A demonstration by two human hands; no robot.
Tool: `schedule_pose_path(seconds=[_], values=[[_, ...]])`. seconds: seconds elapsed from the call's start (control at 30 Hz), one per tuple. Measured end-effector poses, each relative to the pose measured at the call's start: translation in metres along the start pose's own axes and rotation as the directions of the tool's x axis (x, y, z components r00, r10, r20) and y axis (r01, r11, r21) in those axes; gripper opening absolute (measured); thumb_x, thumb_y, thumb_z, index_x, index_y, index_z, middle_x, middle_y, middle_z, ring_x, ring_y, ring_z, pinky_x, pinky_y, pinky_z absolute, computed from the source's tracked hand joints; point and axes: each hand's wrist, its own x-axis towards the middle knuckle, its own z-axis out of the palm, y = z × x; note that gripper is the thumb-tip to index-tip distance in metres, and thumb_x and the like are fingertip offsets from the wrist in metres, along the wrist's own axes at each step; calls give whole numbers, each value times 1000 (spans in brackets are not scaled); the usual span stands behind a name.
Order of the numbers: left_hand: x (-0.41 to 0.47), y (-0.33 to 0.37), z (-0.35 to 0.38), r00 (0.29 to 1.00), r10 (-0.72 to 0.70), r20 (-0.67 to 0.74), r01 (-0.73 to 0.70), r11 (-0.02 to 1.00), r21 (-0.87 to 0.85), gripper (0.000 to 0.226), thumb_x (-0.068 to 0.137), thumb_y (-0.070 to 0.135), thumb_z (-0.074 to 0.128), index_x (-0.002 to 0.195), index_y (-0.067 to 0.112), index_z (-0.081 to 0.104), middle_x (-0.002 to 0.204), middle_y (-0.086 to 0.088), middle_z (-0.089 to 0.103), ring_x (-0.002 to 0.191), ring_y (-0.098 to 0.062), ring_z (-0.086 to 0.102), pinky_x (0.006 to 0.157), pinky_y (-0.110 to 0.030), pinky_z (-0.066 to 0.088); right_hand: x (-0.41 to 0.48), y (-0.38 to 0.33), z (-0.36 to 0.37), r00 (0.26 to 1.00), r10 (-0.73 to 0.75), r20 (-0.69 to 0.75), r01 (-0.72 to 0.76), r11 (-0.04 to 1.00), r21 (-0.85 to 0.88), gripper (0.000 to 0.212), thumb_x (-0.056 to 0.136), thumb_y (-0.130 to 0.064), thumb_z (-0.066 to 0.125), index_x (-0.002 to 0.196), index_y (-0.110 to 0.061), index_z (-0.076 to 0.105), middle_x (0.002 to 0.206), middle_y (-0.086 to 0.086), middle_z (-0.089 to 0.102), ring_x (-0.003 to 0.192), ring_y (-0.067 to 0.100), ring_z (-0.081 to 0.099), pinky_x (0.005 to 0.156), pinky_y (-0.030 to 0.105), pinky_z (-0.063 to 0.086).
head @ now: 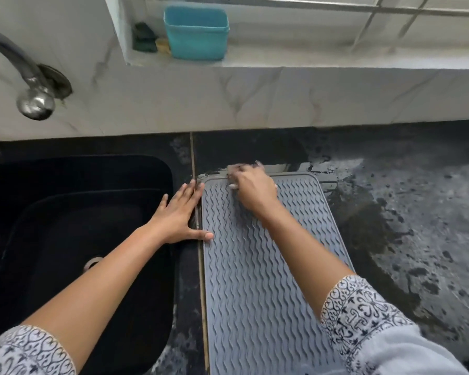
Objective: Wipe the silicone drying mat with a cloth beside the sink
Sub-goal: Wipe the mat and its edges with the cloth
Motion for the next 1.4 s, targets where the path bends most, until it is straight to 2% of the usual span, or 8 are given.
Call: schedule_pose_path(seconds=[0.13, 0.57, 0.77, 0.93, 1.07, 1.2, 1.3, 1.4], values=[[2, 2, -5, 999, -17, 46, 14, 998, 65, 121, 43, 93, 31, 135, 46, -30, 150, 10, -35, 142, -13, -25, 114, -56, -2, -16, -18, 12, 989, -151, 5, 151, 988, -34, 39, 91, -27, 53, 130, -18, 54, 135, 5, 51, 125, 28, 42, 90, 42, 44], [4, 9, -5, 996, -84, 40, 81, 994, 67, 119, 61, 83, 52, 143, 41, -23, 153, 11, -29, 142, -10, -24, 115, -51, -4, -28, 160, -19, 930, 369, -6, -369, 929, -37, 34, 90, -11, 45, 120, -18, 61, 125, 6, 56, 116, 28, 49, 90, 39, 47], [2, 13, -7, 993, -109, 46, 107, 993, 57, 121, 57, 84, 51, 144, 41, -20, 153, 12, -26, 142, -10, -23, 115, -50, -6, -49, 167, -9, 956, 292, -14, -292, 956, 14, 38, 88, -12, 50, 123, -22, 58, 129, 4, 53, 119, 28, 45, 93, 41, 46], [2, 14, -9, 990, -129, 64, 124, 990, 74, 120, 60, 82, 54, 144, 41, -21, 153, 10, -27, 141, -10, -23, 115, -49, -8, -78, 213, -29, 903, 429, -2, -429, 903, 16, 42, 86, -11, 49, 125, -24, 58, 130, 6, 54, 119, 28, 48, 92, 38, 44], [0, 18, -11, 989, -137, 55, 133, 988, 76, 120, 61, 80, 56, 145, 41, -20, 154, 10, -26, 142, -10, -22, 115, -50, -8, -132, 242, -20, 965, 260, 38, -262, 962, 73, 56, 90, -23, 52, 143, -31, 36, 153, -4, 29, 140, 18, 25, 112, 39, 25], [-3, 23, -14, 986, -156, 55, 149, 982, 115, 119, 63, 78, 57, 145, 39, -20, 155, 9, -24, 143, -11, -20, 115, -50, -8, -155, 253, -7, 975, 153, 164, -167, 983, 75, 71, 84, -72, 23, 143, -46, -8, 149, -15, -25, 141, 12, -23, 111, 48, -13], [-3, 26, -13, 984, -170, 48, 163, 977, 135, 119, 64, 78, 56, 145, 39, -21, 155, 9, -23, 143, -12, -19, 115, -51, -7, -158, 252, -1, 985, 156, 80, -167, 973, 157, 83, 66, -87, -7, 138, -48, -14, 148, -13, -31, 135, 7, -32, 110, 47, -18], [-5, 28, -14, 983, -180, 40, 173, 975, 142, 119, 64, 78, 56, 145, 37, -21, 157, 6, -21, 144, -14, -19, 116, -51, -6, -154, 247, -4, 973, 201, 109, -216, 966, 142, 85, 64, -86, -12, 138, -45, -16, 149, -10, -31, 136, 8, -30, 111, 50, -17]])
